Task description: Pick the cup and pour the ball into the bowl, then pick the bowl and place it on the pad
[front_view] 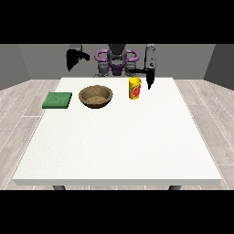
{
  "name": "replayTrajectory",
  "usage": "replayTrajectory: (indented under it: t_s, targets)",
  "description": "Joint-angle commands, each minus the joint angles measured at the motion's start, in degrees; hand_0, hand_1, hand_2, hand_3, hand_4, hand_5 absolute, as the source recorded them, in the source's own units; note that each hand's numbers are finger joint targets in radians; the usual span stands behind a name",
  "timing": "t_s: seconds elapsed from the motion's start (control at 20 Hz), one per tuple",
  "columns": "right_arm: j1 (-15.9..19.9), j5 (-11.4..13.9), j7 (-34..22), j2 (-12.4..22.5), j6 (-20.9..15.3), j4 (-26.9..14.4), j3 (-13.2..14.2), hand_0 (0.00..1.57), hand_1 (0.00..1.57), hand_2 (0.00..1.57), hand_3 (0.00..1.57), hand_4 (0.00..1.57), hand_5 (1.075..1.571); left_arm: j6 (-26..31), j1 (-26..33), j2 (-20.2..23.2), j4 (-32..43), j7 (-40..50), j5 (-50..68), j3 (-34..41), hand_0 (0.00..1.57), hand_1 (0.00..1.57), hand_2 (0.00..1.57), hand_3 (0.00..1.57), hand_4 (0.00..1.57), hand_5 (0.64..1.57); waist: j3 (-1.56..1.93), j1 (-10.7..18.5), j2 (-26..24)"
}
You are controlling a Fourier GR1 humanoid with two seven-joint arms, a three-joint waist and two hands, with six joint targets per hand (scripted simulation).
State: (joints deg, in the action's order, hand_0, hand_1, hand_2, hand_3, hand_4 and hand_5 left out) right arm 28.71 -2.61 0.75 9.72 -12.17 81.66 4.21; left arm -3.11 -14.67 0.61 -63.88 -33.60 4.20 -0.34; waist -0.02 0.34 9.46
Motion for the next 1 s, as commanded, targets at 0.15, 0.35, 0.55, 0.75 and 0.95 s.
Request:
replayTrajectory:
  t_s: [0.15,0.35,0.55,0.75,0.95]
  targets:
    - [1.2,-0.4,-1.2,1.1,2.7,-1.5,0.7,0.0,0.0,0.37,0.57,0.64,1.565,-3.1,-5.0,-0.6,12.4,-6.8,0.0,1.2,0.0,0.0,0.0,0.0,0.0,1.529,0.0,-2.5,-1.4]
    - [1.4,-0.8,3.4,2.1,3.9,-4.0,2.5,0.0,0.0,0.35,0.52,0.64,1.566,-2.9,-10.9,0.2,15.0,-5.6,1.7,3.9,0.0,0.0,0.0,0.0,0.0,1.525,0.01,-3.1,1.2]
    - [0.3,-3.1,2.9,4.0,6.6,-5.6,5.3,0.0,0.0,0.37,0.55,0.62,1.567,-1.2,-7.7,-0.6,19.7,-11.6,1.2,3.3,0.0,0.0,0.0,0.0,0.0,1.531,0.01,-2.3,-0.5]
    - [3.8,-3.0,1.6,5.2,7.0,-6.4,5.6,0.0,0.0,0.31,0.56,0.62,1.568,-4.7,-10.2,-0.5,23.7,-14.5,2.5,1.9,0.0,0.0,0.0,0.0,0.0,1.529,0.0,-3.5,1.1]
    - [4.9,-2.2,2.0,4.5,6.8,-3.4,3.9,0.0,0.0,0.34,0.48,0.62,1.569,-7.0,-16.3,0.5,27.7,-17.9,0.3,7.0,0.07,0.07,0.0,0.0,1.06,1.071,-0.02,-5.6,4.8]
